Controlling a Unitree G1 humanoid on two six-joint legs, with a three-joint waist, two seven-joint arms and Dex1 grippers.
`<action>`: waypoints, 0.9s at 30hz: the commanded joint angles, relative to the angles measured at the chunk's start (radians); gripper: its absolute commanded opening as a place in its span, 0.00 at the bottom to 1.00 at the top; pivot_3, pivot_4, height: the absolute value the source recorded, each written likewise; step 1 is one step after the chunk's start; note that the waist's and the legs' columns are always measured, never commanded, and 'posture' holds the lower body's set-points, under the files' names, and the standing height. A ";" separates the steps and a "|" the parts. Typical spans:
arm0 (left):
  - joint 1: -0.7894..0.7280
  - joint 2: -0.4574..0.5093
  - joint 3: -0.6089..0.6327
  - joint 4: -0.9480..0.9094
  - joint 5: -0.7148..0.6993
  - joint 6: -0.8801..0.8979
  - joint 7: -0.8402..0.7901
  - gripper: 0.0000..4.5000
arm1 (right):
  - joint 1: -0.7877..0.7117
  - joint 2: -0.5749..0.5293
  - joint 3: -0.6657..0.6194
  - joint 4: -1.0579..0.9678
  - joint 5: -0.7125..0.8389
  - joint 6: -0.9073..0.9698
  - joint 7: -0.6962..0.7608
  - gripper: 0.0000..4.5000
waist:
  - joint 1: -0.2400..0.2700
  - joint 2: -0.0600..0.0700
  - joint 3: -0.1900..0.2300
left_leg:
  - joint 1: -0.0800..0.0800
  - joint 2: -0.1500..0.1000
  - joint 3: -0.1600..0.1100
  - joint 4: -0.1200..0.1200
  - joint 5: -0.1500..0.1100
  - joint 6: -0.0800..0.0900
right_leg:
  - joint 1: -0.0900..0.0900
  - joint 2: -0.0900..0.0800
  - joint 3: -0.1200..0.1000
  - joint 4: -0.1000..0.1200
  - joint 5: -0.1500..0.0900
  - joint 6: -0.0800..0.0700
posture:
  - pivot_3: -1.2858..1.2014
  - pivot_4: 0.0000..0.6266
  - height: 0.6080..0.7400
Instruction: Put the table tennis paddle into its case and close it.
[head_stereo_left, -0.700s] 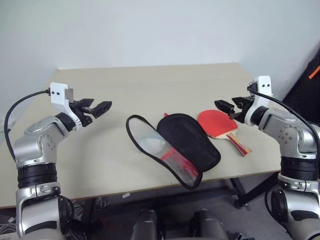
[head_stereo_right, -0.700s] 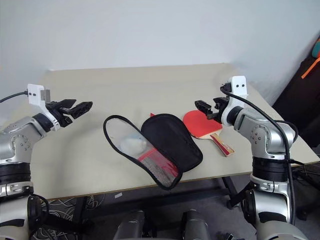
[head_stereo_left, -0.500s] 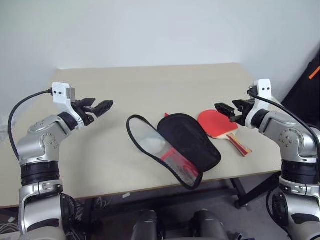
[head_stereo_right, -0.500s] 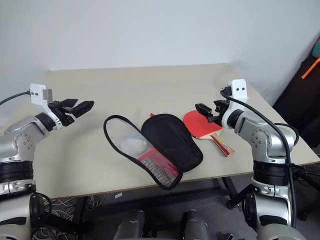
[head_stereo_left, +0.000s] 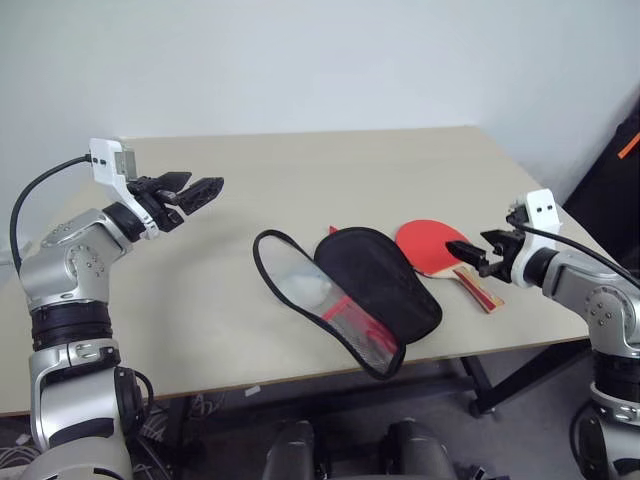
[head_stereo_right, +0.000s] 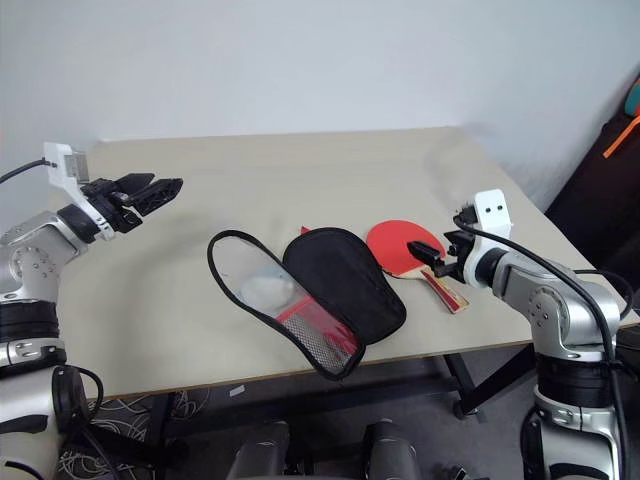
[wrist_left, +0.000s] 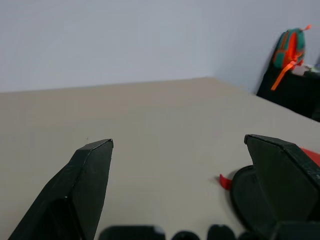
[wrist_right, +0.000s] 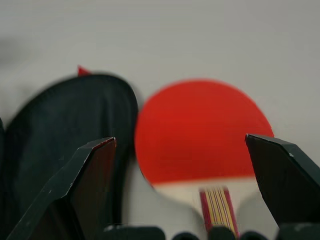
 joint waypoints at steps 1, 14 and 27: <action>-0.068 0.029 -0.007 0.015 0.010 -0.043 -0.040 0.99 | -0.021 -0.029 0.008 0.009 -0.012 -0.049 0.033 1.00 | 0.001 0.000 0.000 | 0.000 0.000 0.000 0.000 0.000 0.000 | 0.000 0.000 0.000 0.000 0.000 0.000 | 0.52 0.00 0.35; 0.001 0.145 -0.127 -0.052 0.068 -0.073 -0.285 0.99 | -0.050 -0.074 0.080 0.104 -0.053 -0.095 0.113 1.00 | 0.002 -0.003 0.001 | 0.000 0.000 -0.001 0.000 0.000 0.001 | -0.002 -0.001 -0.001 0.000 0.000 0.000 | 0.52 0.00 0.35; -0.037 0.153 -0.139 -0.107 0.055 -0.046 -0.323 0.99 | -0.038 -0.082 0.137 0.273 -0.129 -0.145 0.150 1.00 | 0.001 -0.003 0.001 | 0.000 0.001 -0.001 0.001 -0.001 0.001 | -0.002 -0.001 0.000 -0.001 0.000 0.000 | 0.52 0.00 0.35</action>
